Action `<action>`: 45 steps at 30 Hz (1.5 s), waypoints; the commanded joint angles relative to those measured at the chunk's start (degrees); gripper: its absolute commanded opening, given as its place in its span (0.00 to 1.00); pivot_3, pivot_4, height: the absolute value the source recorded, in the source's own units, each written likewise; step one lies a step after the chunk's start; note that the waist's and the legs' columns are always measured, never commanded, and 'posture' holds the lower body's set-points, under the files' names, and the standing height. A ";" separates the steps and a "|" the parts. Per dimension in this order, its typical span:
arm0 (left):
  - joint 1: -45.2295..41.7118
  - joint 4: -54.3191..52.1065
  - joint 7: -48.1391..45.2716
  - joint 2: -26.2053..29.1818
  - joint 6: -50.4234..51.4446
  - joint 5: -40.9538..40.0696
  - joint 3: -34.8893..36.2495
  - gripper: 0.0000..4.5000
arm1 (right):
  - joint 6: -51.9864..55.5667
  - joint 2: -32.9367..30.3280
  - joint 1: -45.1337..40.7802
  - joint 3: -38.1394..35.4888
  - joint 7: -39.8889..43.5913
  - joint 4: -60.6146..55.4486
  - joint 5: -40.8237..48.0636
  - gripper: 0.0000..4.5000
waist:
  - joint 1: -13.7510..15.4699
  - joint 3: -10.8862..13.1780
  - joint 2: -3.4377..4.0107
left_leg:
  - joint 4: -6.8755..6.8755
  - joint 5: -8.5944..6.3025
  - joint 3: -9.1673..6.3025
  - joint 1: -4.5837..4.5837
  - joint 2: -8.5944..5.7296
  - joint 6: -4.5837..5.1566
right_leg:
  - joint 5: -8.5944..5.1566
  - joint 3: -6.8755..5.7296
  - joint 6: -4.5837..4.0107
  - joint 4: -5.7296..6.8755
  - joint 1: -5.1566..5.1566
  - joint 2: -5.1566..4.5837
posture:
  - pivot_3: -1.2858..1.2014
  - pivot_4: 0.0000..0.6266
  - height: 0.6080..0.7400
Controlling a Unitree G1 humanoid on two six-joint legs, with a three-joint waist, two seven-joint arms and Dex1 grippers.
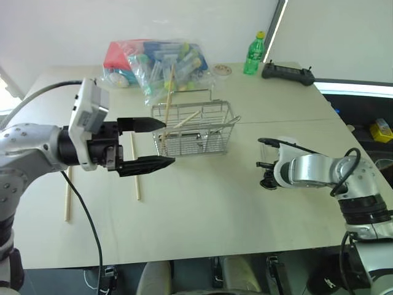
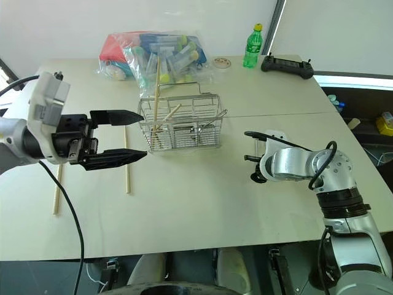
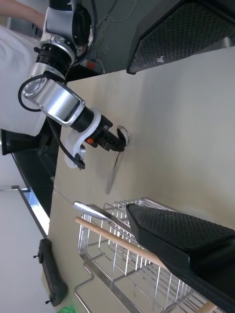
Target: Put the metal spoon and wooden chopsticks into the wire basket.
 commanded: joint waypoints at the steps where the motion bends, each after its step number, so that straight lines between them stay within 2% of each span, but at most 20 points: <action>1: -2.39 0.56 -1.07 -0.65 -1.57 1.27 -0.59 1.00 | -1.11 -1.98 0.71 0.37 1.84 -1.86 -1.00 0.01 | 0.03 0.04 0.03 | 0.00 0.00 0.00 -0.03 0.00 0.00 | 0.00 0.00 0.00 -0.02 0.00 0.00 | 0.52 0.24 0.71; 6: -4.49 2.04 -1.94 -1.77 -1.84 2.80 -2.14 1.00 | -2.08 -7.29 0.50 -3.77 9.32 -8.93 -9.57 0.01 | 0.22 0.48 0.72 | -0.01 0.00 0.06 -0.26 -0.03 0.00 | 0.01 0.01 0.01 -0.36 -0.03 0.00 | 0.52 0.24 0.71; 9: -5.15 2.46 -2.39 -2.11 -1.71 3.26 -2.38 1.00 | -4.14 -9.56 0.38 -7.17 14.96 -13.57 -16.78 0.01 | 0.32 0.50 0.78 | -0.02 0.01 0.05 -0.64 -0.08 0.01 | 0.16 0.01 -0.17 -0.37 -0.30 0.02 | 0.52 0.24 0.71; 13: -6.11 2.85 -2.56 -2.34 -1.42 3.28 -2.42 1.00 | -12.30 -10.71 -1.66 -12.15 28.68 -19.83 -31.46 0.01 | 0.35 0.48 0.75 | -0.14 -0.04 0.02 -0.83 -0.08 0.09 | 0.16 0.01 -0.15 -0.38 -0.49 0.06 | 0.52 0.24 0.71; 17: -7.63 3.85 -1.95 -2.88 -1.58 3.57 -2.01 1.00 | -20.93 -5.68 -6.48 -13.63 41.62 -21.38 -40.13 0.01 | 0.07 0.48 0.74 | -0.18 -0.04 0.04 -0.85 -0.08 0.10 | 0.16 0.01 -0.11 -0.43 -0.54 0.07 | 0.52 0.24 0.71; 23: -9.44 5.61 -1.04 -3.37 -2.31 5.29 -1.68 1.00 | -25.76 5.50 -16.36 -11.22 51.97 -19.28 -47.39 0.01 | 0.08 0.50 0.75 | -0.11 -0.03 0.01 -0.79 -0.07 0.10 | 0.16 0.02 -0.13 -0.23 -0.53 0.08 | 0.52 0.24 0.71; 28: -11.27 6.90 0.56 -4.10 -2.78 6.68 -1.26 1.00 | -27.57 13.64 -18.19 -3.16 60.92 -16.64 -57.77 0.01 | 0.16 0.39 0.56 | -0.04 -0.03 -0.01 -0.79 -0.07 0.10 | 0.16 0.05 -0.13 0.07 -0.58 0.07 | 0.52 0.24 0.71; 34: -11.84 7.17 0.73 -3.87 -3.00 7.12 -0.92 1.00 | -29.44 19.25 -14.21 0.92 68.03 -15.31 -67.10 0.01 | 0.15 0.40 0.58 | -0.05 -0.02 -0.02 -0.79 -0.07 0.10 | 0.21 0.07 -0.03 0.29 -0.68 0.07 | 0.52 0.24 0.71; 43: -12.33 7.43 1.08 -3.80 -2.71 7.09 -0.45 1.00 | -29.34 24.44 -12.54 -1.76 70.71 -13.52 -74.15 0.01 | 0.04 0.40 0.58 | -0.02 0.02 -0.02 -0.67 -0.07 0.04 | 0.28 0.08 0.06 0.41 -0.65 0.08 | 0.52 0.24 0.71; 45: -12.55 7.65 1.07 -3.91 -2.79 7.30 -0.60 1.00 | -28.84 25.22 -12.42 -2.46 70.76 -13.52 -75.08 0.15 | 0.04 0.40 0.58 | -0.02 0.02 -0.02 -0.63 -0.07 0.04 | 0.28 0.09 0.06 0.42 -0.61 0.08 | 0.52 0.24 0.71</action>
